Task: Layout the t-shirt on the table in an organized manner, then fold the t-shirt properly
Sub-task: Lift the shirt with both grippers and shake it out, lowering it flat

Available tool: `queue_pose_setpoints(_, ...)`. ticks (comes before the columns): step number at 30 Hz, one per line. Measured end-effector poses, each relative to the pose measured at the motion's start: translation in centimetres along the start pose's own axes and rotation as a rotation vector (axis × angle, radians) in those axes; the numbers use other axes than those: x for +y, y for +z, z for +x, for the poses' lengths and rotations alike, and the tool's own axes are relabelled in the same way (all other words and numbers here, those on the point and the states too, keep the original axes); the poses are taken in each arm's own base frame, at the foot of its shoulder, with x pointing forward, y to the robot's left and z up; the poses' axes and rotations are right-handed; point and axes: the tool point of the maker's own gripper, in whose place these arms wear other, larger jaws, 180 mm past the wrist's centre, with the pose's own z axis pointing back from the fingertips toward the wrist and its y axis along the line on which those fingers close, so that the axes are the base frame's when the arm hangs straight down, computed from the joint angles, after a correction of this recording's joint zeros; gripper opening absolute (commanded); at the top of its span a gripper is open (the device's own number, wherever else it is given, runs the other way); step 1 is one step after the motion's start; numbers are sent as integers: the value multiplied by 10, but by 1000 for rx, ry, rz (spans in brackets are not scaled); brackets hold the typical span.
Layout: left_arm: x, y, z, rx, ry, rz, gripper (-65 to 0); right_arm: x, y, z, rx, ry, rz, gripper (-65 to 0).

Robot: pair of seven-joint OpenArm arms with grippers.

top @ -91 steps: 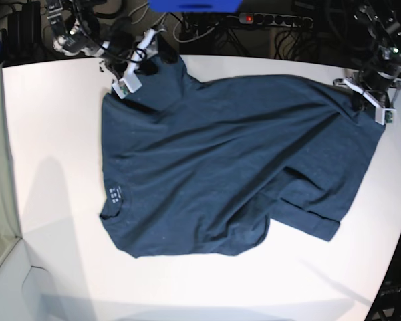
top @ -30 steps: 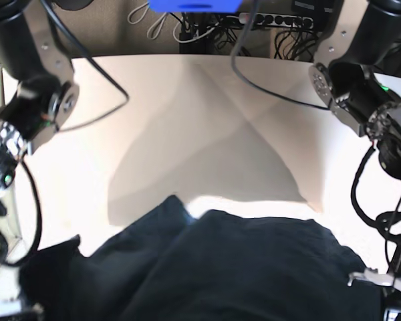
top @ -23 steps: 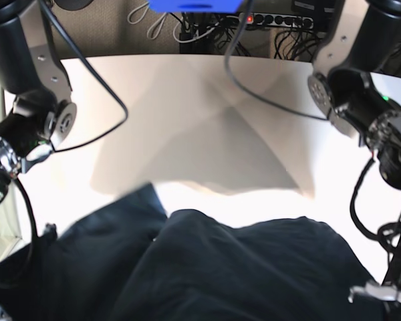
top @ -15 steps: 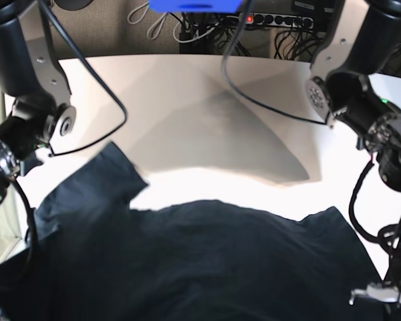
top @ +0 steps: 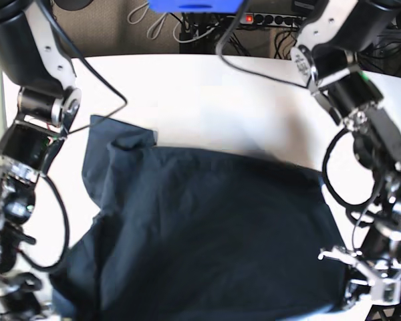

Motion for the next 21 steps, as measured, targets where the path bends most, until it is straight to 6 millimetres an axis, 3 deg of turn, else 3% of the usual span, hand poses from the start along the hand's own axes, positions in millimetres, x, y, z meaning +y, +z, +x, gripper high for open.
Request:
queue_pose_setpoints(7,3,-55,-48,159,140,-59,-649,-26,-32,-85,198,-120,-21,-650)
queue_pose_setpoints(12,-8,-91,-68,249,249,-128,-645,-47,-43,-116,295,-154,-69,-650)
queue_pose_setpoints(15,-11,-104,-72,275,297,-160,-638,-38,-53,-127,339,-157,-49,-648)
queue_pose_setpoints(18,2,-108,-80,317,318,-157,-554,-37,-57,-135,368,-167,-46,-563)
queue_pose_setpoints(21,13,-111,-83,298,350,-137,-365,-47,-51,-143,400,-165,-66,-386)
